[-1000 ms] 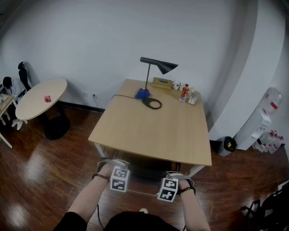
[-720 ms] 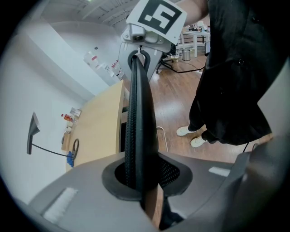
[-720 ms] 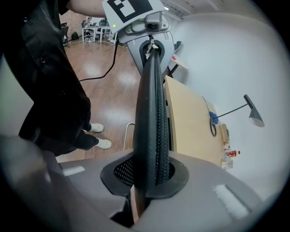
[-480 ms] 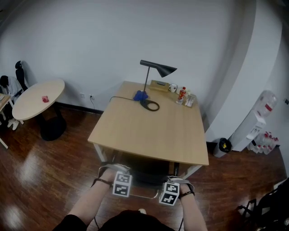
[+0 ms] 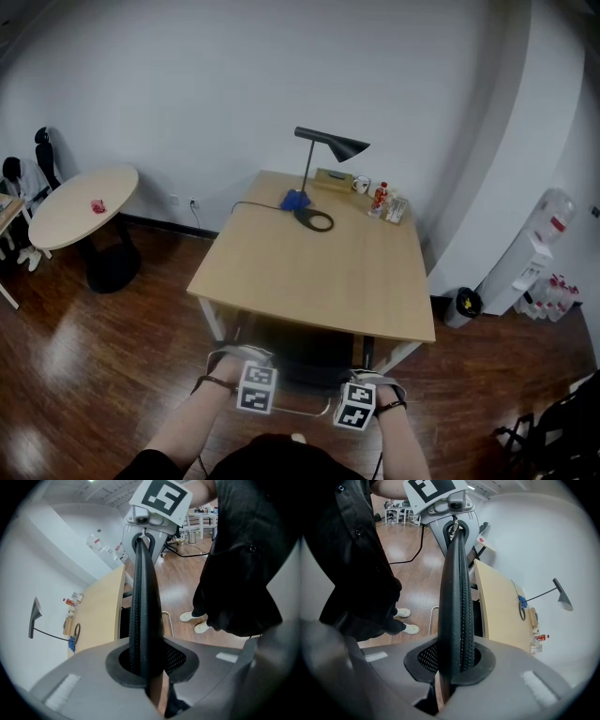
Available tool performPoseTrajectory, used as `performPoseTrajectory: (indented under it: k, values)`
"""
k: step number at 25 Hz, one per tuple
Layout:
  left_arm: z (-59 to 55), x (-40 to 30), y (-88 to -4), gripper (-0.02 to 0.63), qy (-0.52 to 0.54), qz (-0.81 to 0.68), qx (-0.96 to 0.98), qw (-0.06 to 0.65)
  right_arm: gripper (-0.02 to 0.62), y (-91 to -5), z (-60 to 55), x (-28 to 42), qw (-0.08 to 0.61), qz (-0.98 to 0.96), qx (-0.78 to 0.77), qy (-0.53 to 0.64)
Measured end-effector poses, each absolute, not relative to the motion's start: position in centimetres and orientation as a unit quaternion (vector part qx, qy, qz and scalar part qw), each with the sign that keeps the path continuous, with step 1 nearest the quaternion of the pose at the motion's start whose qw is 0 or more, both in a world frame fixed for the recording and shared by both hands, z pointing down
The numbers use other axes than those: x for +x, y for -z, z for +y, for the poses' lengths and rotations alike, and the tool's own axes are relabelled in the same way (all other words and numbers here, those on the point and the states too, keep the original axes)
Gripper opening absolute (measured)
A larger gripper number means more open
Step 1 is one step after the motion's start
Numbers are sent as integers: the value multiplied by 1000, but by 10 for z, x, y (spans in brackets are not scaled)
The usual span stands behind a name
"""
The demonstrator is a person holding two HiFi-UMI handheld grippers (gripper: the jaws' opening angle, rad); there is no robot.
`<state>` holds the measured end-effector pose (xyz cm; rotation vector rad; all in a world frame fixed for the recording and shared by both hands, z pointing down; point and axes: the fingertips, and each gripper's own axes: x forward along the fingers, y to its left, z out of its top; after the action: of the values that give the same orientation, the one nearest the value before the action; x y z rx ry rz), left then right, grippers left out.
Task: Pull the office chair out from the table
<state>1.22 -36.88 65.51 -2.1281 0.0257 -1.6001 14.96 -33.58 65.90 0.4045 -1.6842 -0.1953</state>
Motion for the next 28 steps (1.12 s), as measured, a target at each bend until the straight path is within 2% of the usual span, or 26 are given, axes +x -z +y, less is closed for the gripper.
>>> performPoseTrajectory:
  k: [28]
  values:
    - [-319,0,-654,60,584,-7,-776,238,57,-659,-286,138,642,-737,200,73]
